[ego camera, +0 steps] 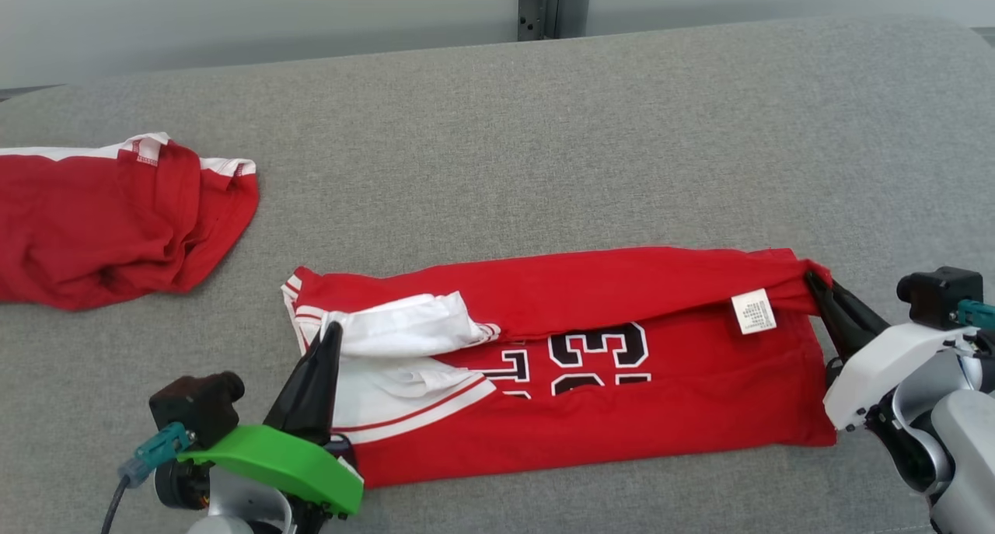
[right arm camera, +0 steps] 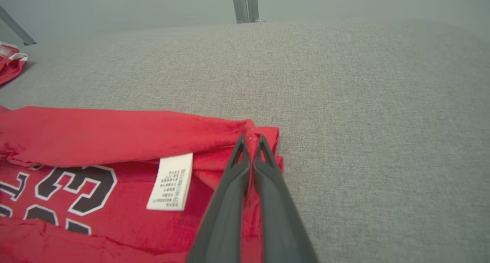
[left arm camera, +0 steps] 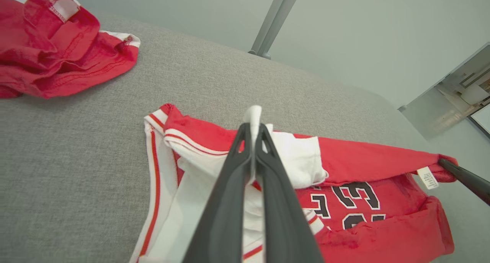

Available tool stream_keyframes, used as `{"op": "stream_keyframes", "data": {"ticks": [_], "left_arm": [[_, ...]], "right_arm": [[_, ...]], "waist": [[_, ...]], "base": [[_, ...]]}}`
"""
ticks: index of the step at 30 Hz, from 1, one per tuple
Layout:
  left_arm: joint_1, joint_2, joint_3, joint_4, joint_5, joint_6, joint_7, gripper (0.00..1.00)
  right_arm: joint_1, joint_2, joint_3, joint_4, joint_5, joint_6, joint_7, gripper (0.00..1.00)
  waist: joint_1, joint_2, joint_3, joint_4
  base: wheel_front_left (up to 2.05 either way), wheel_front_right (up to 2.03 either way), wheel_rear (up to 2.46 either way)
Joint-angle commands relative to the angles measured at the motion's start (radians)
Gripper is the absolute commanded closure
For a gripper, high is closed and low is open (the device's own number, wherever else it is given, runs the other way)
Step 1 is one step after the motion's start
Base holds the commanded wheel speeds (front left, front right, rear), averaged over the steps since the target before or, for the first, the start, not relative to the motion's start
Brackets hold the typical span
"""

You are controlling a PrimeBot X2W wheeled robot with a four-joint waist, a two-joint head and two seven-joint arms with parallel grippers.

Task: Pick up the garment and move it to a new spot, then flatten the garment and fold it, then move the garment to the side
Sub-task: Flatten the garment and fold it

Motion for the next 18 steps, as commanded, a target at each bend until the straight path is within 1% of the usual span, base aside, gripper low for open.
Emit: {"op": "stream_keyframes", "data": {"ticks": [1,6,10,11,13,14,15,16,18], "left_arm": [[0.025,0.011,0.008,-0.003,-0.007,0.008,-0.006,1.0],[0.066,0.02,0.023,-0.011,-0.019,0.018,-0.021,1.0],[0.094,0.017,0.014,-0.009,-0.032,0.018,-0.014,1.0],[0.099,0.015,0.012,-0.006,-0.034,0.017,-0.015,1.0],[0.11,0.011,0.011,-0.001,-0.03,0.015,-0.025,1.0],[0.117,0.009,0.014,0.002,-0.031,0.015,-0.031,0.67],[0.125,0.007,0.017,0.003,-0.035,0.016,-0.038,0.25],[0.133,0.007,0.02,0.004,-0.039,0.013,-0.045,0.0],[0.152,0.007,0.024,0.002,-0.046,0.009,-0.056,0.0]], "right_arm": [[0.025,0.01,-0.019,-0.016,-0.016,0.0,0.01,1.0],[0.077,0.032,-0.073,-0.063,-0.048,0.0,0.035,1.0],[0.115,0.051,-0.101,-0.094,-0.085,0.0,0.046,1.0],[0.124,0.056,-0.106,-0.099,-0.092,0.0,0.046,0.93],[0.145,0.07,-0.12,-0.108,-0.104,0.0,0.046,0.62],[0.157,0.078,-0.127,-0.113,-0.11,0.0,0.045,0.51],[0.169,0.084,-0.136,-0.118,-0.113,0.0,0.042,0.09],[0.18,0.091,-0.146,-0.122,-0.116,0.0,0.037,0.0],[0.205,0.106,-0.17,-0.133,-0.123,0.0,0.03,0.0]], "waist": [[0.0001,-0.0001,-0.002,-0.003],[0.0001,-0.0001,-0.002,-0.004],[0.0001,-0.0001,-0.002,-0.004],[0.0001,-0.0001,-0.002,-0.004],[0.0001,-0.0001,-0.003,-0.003],[0.0001,-0.0001,-0.003,-0.003],[0.0001,-0.0001,-0.003,-0.004],[0.0001,-0.0001,-0.003,-0.004],[0.0001,-0.0001,-0.004,-0.007]], "base": [[0.0,0.0,0.0],[0.0,0.0,0.0],[0.0,0.0,0.0],[0.0,0.0,0.0],[0.0,0.0,0.0],[0.0,0.0,0.0],[0.0,0.0,0.0],[0.0,0.0,0.0],[0.0,0.0,0.0]]}}
